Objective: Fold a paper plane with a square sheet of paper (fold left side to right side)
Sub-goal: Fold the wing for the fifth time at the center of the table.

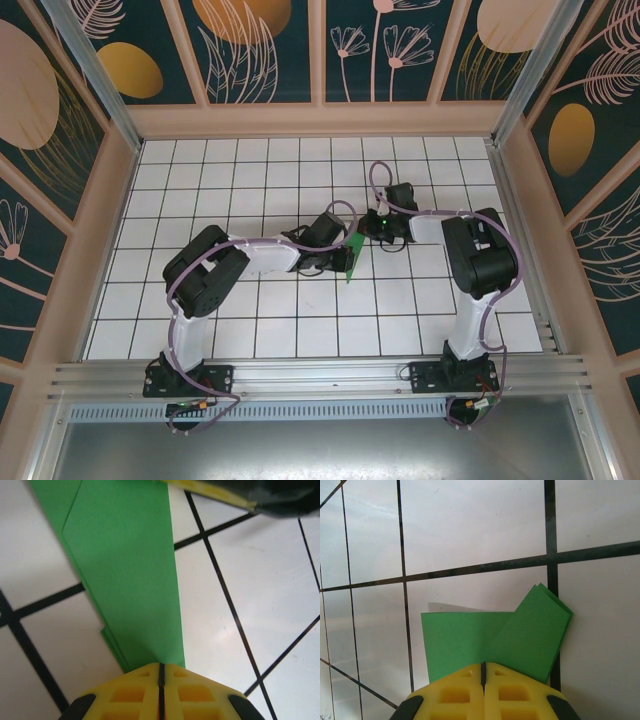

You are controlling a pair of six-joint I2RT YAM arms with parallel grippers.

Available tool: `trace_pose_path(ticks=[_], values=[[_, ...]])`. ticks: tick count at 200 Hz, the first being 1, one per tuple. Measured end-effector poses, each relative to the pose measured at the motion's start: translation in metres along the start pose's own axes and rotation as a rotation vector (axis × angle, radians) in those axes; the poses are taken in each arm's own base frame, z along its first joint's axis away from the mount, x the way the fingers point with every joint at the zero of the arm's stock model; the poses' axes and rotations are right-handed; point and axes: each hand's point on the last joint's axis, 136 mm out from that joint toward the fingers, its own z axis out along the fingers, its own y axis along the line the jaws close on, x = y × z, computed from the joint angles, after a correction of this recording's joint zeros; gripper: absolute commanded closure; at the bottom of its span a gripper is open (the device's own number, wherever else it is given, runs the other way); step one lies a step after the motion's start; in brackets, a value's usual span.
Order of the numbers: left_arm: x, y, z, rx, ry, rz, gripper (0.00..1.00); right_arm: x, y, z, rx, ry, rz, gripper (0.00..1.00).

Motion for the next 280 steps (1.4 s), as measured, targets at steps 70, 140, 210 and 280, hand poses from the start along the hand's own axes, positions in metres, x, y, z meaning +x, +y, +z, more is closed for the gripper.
trace_pose_path(ticks=[70,140,210,280], values=[[0.002,-0.017,-0.006,0.061,0.051,0.001,0.90,0.000,0.000,0.000,-0.004,0.003,0.002,1.00],[0.000,-0.024,-0.001,0.096,0.061,0.004,0.90,0.000,0.000,0.000,-0.004,0.003,0.001,1.00],[0.009,-0.018,0.008,0.109,0.072,0.002,0.90,0.000,0.000,0.000,-0.003,0.004,0.001,1.00],[0.022,-0.015,0.000,0.125,0.052,0.015,0.90,0.004,0.000,0.000,-0.005,0.028,0.010,1.00]])
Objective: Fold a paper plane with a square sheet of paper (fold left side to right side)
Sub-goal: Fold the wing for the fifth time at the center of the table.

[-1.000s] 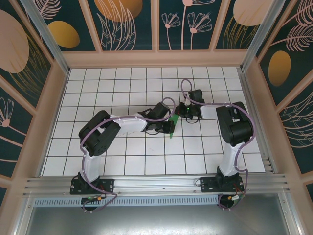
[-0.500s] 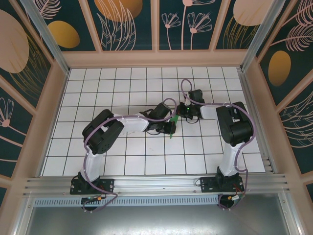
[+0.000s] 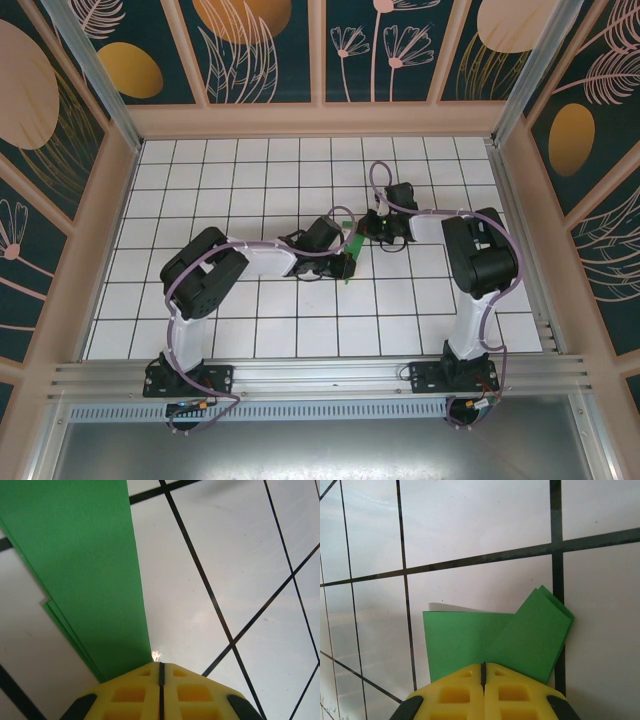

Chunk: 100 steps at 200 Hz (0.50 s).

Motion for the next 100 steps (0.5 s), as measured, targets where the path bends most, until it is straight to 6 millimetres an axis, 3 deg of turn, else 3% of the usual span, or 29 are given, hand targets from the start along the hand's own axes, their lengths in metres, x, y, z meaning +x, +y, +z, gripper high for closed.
trace_pose_path(ticks=[100], values=[[0.018,-0.004,-0.006,0.000,0.022,0.013,0.89,0.002,0.002,0.001,-0.005,0.026,0.010,1.00]])
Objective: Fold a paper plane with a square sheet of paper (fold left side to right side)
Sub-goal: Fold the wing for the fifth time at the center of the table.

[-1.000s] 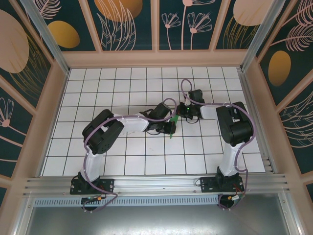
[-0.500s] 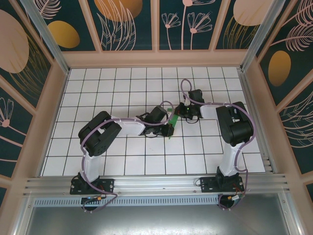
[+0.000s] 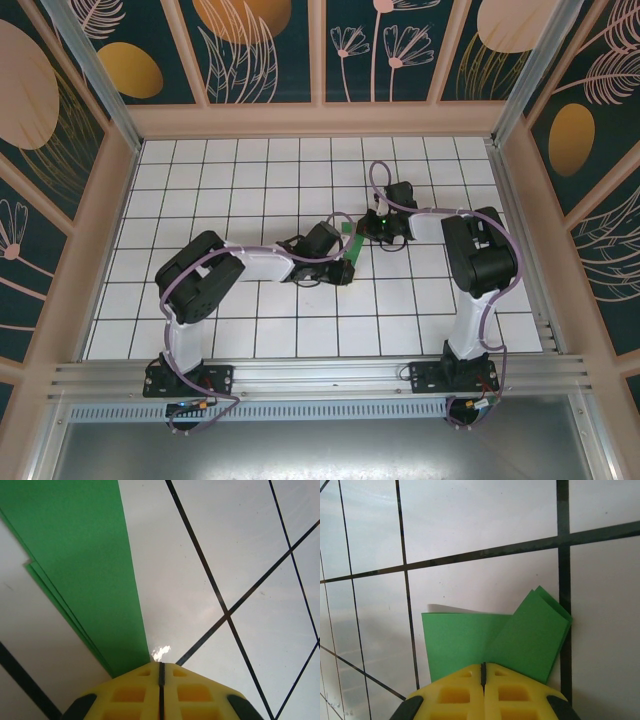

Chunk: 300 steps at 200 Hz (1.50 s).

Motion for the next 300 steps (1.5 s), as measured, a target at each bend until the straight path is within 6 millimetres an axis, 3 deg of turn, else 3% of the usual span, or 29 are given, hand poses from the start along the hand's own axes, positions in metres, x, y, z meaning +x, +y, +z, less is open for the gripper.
trace_pose_path(ticks=[139,230,248,269,300], values=[[0.017,-0.003,-0.006,0.016,0.017,0.015,0.90,0.000,0.001,0.000,0.001,0.010,0.004,1.00],[0.045,-0.012,-0.022,0.032,0.104,0.013,0.88,-0.002,0.003,0.000,-0.005,0.008,0.000,1.00],[0.034,-0.020,-0.039,0.049,0.065,0.017,0.85,-0.006,0.004,0.000,0.000,-0.003,-0.018,0.89],[-0.001,-0.022,-0.076,0.073,-0.060,0.000,0.81,-0.014,0.007,-0.007,0.013,-0.033,-0.046,0.75],[-0.060,-0.004,-0.138,0.015,-0.323,-0.048,0.68,-0.037,0.032,-0.045,0.017,-0.146,-0.118,0.60]])
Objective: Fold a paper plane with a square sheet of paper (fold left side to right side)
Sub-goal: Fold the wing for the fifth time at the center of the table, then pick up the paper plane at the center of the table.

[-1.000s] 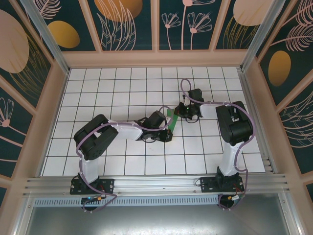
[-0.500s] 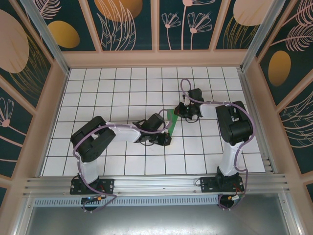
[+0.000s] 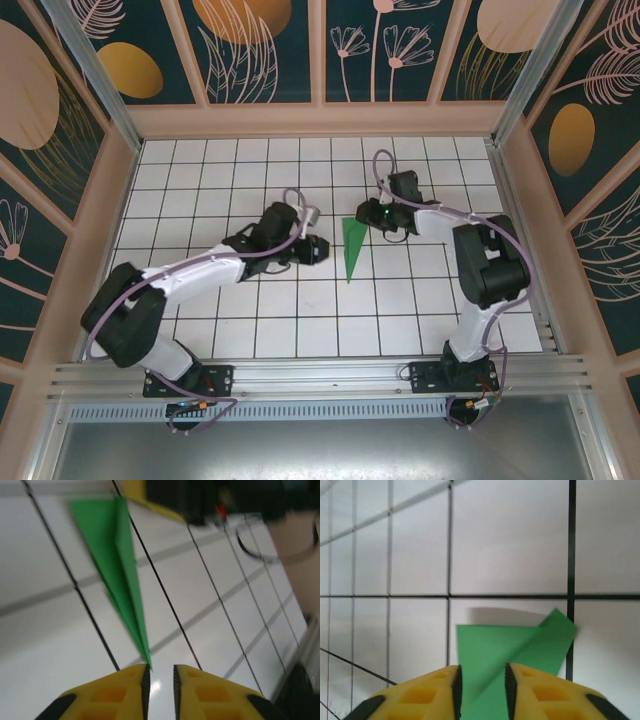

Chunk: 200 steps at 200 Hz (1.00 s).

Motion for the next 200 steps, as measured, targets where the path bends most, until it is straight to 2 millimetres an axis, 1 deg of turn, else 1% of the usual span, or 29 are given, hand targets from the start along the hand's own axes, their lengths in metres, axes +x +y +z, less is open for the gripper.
trace_pose_path(ticks=[8,21,28,42,51,66,73,89,115,130,147,161,173,191,200], values=[[-0.013,0.004,-0.008,-0.022,-0.057,-0.011,0.60,-0.009,0.007,-0.011,0.002,-0.037,-0.021,0.56],[-0.027,0.009,-0.017,-0.061,-0.127,-0.026,0.58,-0.021,0.016,-0.030,0.019,-0.103,-0.044,0.48],[-0.033,0.013,-0.021,-0.087,-0.161,-0.035,0.57,-0.024,0.020,-0.039,0.034,-0.132,-0.052,0.43],[-0.042,0.022,-0.026,-0.140,-0.218,-0.056,0.56,-0.020,0.025,-0.051,0.068,-0.166,-0.061,0.36],[-0.047,0.027,-0.028,-0.169,-0.248,-0.068,0.56,-0.010,0.028,-0.054,0.087,-0.167,-0.065,0.34],[-0.053,0.035,-0.031,-0.208,-0.290,-0.086,0.55,0.014,0.031,-0.048,0.115,-0.137,-0.064,0.32],[-0.054,0.037,-0.032,-0.222,-0.304,-0.092,0.55,0.028,0.030,-0.043,0.136,-0.109,-0.067,0.32],[-0.058,0.041,-0.035,-0.243,-0.328,-0.103,0.55,0.053,0.026,-0.030,0.191,-0.054,-0.075,0.31],[-0.059,0.045,-0.036,-0.260,-0.346,-0.114,0.53,0.078,0.017,-0.009,0.275,0.001,-0.092,0.30],[-0.057,0.048,-0.036,-0.267,-0.347,-0.122,0.53,0.085,0.010,0.000,0.321,0.022,-0.100,0.31],[-0.053,0.052,-0.035,-0.276,-0.341,-0.129,0.53,0.086,0.005,0.007,0.369,0.027,-0.109,0.39],[-0.051,0.054,-0.035,-0.282,-0.338,-0.132,0.53,0.084,0.004,0.011,0.397,0.019,-0.119,0.50],[-0.050,0.055,-0.035,-0.285,-0.337,-0.133,0.52,0.082,0.004,0.012,0.415,0.013,-0.126,0.62],[-0.050,0.056,-0.035,-0.288,-0.339,-0.133,0.51,0.083,0.000,0.010,0.438,0.007,-0.123,0.85],[-0.050,0.056,-0.036,-0.289,-0.342,-0.133,0.51,0.084,-0.001,0.009,0.449,0.012,-0.129,0.95]])
